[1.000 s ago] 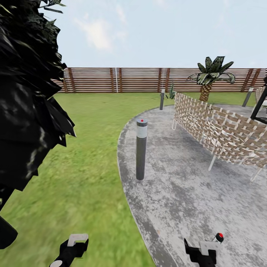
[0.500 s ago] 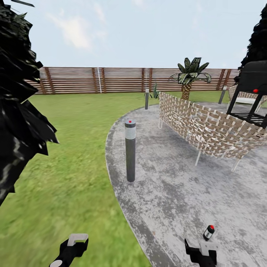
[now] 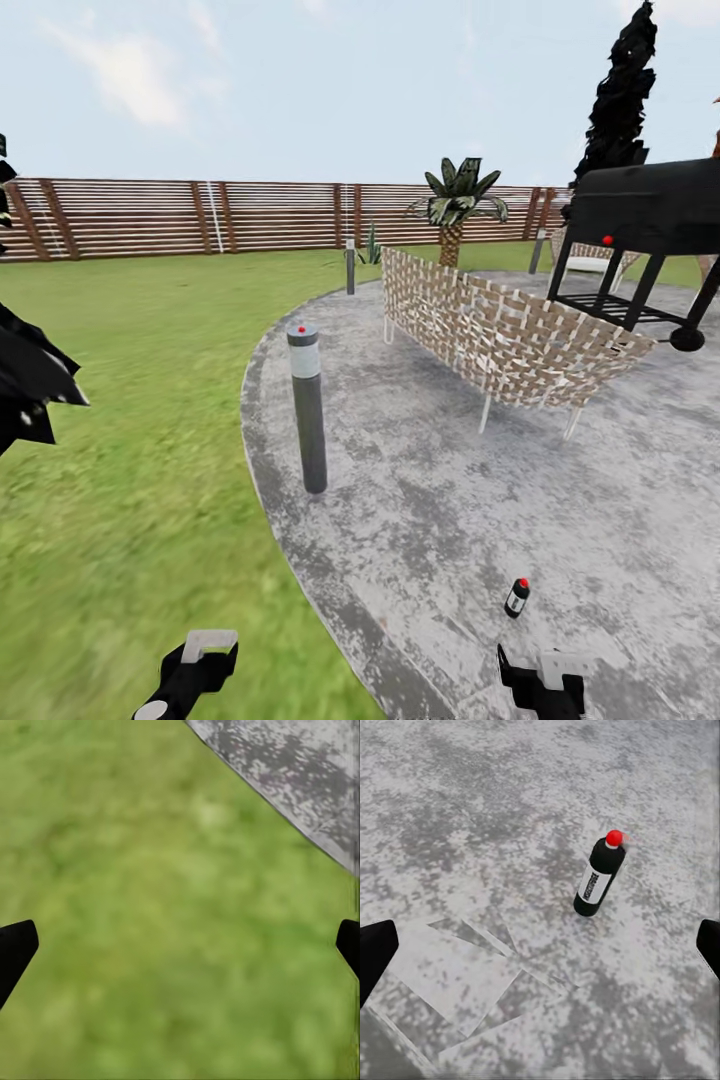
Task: Pick up the pesticide atomizer in the garden and spray insectifuge to fully cover both potted plants in the garden.
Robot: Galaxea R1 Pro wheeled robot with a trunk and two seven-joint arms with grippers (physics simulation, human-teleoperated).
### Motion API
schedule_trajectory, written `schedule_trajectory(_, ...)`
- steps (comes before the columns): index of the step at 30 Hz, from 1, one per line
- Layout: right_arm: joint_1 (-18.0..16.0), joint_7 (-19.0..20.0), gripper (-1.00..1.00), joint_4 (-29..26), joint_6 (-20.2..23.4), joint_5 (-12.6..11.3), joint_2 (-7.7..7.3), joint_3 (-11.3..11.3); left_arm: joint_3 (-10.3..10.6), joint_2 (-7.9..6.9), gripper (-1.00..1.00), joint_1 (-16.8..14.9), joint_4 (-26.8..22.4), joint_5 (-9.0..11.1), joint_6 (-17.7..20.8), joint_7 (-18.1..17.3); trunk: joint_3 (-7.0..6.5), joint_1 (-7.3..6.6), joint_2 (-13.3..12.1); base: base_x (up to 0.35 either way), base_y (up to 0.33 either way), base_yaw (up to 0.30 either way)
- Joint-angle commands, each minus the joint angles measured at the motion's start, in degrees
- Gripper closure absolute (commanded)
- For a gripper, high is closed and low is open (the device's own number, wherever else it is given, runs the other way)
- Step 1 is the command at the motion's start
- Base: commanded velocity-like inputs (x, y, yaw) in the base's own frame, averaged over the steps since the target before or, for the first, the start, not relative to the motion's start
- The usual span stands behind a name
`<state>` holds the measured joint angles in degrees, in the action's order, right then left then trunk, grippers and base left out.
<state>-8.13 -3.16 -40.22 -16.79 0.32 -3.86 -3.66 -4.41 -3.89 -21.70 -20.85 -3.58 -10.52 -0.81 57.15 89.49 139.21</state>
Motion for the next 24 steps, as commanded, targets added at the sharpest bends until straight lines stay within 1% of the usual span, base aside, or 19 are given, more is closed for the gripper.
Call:
schedule_trajectory(1,-0.04,-0.18,-1.0,0.06,-0.17,0.04,0.0,0.06,-0.34,0.03,-1.0,-0.01,0.02,-0.38,-0.2,-0.11,0.05,-0.01,0.02,0.0,0.06,-0.3)
schedule_trajectory(9,-0.04,-0.18,-1.0,0.12,-0.17,0.04,0.0,0.06,-0.34,0.02,-1.0,-0.01,0.02,-0.38,-0.2,-0.11,0.05,-0.01,0.02,0.0,0.188,-0.3)
schedule_trajectory(20,-0.04,-0.18,-1.0,0.14,-0.17,0.04,0.0,0.06,-0.34,0.02,-1.0,-0.01,0.02,-0.38,-0.2,-0.08,0.05,-0.01,0.02,0.0,0.021,-0.3)
schedule_trajectory(24,-0.04,-0.18,-1.0,0.14,-0.17,0.04,0.0,0.06,-0.34,0.02,-1.0,-0.01,0.02,-0.38,-0.2,-0.09,0.05,-0.01,0.02,0.0,0.148,-0.3)
